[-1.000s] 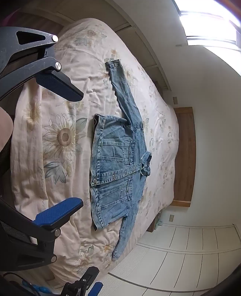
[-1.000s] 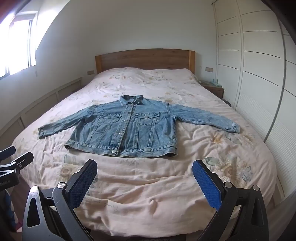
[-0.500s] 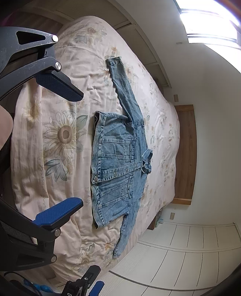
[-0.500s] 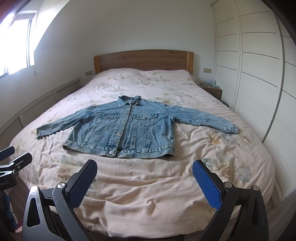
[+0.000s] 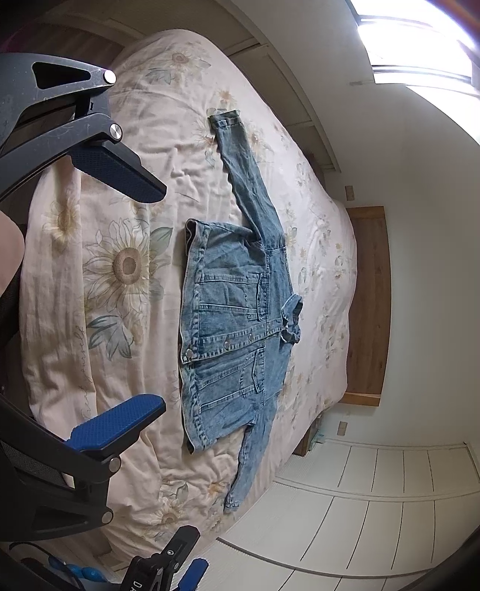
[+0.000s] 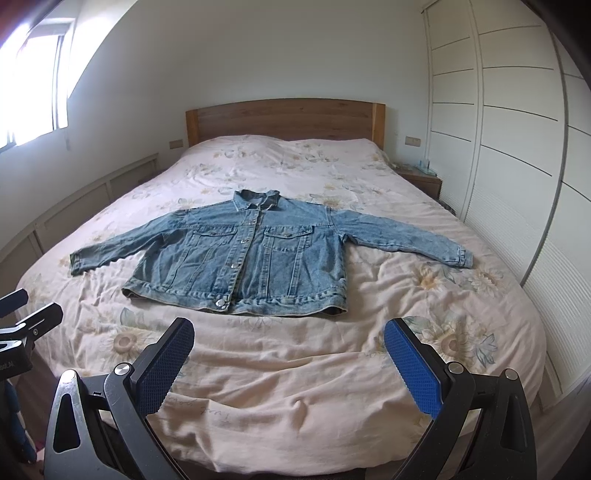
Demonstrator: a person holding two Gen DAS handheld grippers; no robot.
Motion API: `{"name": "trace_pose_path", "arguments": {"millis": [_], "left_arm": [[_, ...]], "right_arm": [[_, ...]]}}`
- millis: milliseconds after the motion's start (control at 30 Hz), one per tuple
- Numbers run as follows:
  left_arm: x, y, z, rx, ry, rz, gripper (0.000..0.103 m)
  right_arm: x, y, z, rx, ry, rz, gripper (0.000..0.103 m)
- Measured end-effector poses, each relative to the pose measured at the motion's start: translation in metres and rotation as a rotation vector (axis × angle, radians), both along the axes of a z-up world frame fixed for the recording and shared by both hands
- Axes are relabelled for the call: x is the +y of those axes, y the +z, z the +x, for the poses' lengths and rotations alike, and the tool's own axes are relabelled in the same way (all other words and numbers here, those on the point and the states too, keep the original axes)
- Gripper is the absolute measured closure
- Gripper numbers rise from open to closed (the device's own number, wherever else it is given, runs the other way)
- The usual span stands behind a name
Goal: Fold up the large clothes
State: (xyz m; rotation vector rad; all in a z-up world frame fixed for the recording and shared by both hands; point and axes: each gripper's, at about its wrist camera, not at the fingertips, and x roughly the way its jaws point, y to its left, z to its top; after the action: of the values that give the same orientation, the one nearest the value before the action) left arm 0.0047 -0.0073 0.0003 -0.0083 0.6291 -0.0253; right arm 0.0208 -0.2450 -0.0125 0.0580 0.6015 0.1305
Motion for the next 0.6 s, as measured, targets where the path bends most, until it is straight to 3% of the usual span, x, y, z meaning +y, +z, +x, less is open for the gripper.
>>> {"name": "trace_pose_path", "arguments": {"millis": [600], "left_arm": [[0.009,-0.0023,0.0027,-0.005,0.033,-0.003,0.001]], "right_arm": [[0.0083,-0.0054,-0.004,-0.001,0.011,-0.044,0.0]]}}
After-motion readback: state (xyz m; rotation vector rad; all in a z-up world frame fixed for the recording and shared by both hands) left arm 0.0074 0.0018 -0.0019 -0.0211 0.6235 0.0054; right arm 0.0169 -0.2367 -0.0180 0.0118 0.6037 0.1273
